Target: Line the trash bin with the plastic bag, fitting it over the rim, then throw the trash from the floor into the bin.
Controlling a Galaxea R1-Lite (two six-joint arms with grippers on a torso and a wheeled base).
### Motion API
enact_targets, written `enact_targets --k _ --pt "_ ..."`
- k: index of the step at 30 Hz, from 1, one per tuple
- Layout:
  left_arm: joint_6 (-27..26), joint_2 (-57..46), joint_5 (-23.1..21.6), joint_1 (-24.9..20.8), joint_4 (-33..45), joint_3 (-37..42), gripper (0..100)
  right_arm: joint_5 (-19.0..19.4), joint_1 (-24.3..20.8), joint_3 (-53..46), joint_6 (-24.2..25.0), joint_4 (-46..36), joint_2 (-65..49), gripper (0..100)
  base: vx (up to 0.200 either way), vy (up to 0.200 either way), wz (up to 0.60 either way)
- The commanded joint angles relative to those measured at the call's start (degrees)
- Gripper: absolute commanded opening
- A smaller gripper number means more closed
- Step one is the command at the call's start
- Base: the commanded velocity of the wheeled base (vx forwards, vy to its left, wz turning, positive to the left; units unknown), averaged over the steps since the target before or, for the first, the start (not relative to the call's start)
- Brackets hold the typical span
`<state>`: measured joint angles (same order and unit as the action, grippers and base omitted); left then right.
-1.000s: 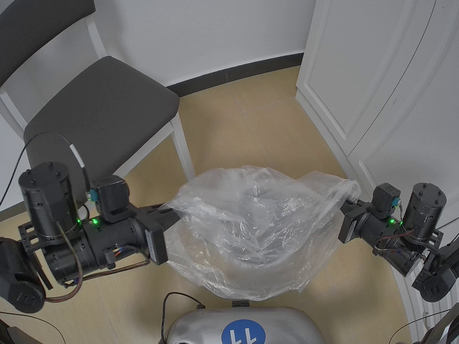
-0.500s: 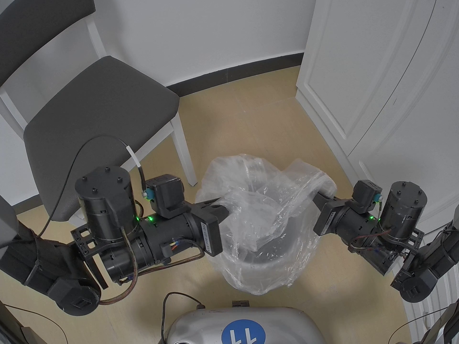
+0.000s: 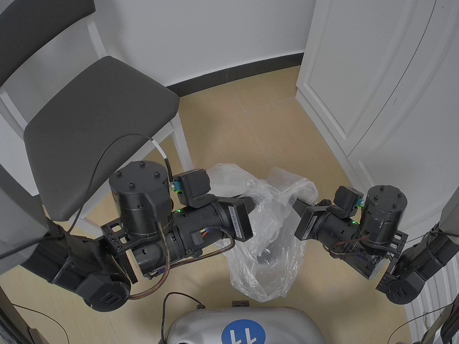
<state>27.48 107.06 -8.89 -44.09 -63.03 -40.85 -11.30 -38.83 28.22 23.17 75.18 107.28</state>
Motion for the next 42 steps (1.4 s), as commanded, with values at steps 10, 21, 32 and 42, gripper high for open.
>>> enact_targets --k 10,21,32,42 --pt "5.0 7.3 1.8 3.3 -3.3 -4.9 0 1.0 5.9 3.3 0.5 -10.6 -2.4 0 0.0 0.0 0.0" --pt "5.0 15.2 2.6 4.1 -4.5 -7.3 0 5.1 8.8 4.8 1.5 -14.9 0.4 0 0.0 0.0 0.0" --pt "5.2 21.4 2.8 8.4 -4.5 -11.8 0 7.0 11.7 9.1 7.0 -15.6 7.3 0 0.0 0.0 0.0" --pt "5.1 24.0 2.8 14.6 -3.9 -15.1 0 4.9 16.4 17.1 10.8 -16.1 14.6 0 0.0 0.0 0.0"
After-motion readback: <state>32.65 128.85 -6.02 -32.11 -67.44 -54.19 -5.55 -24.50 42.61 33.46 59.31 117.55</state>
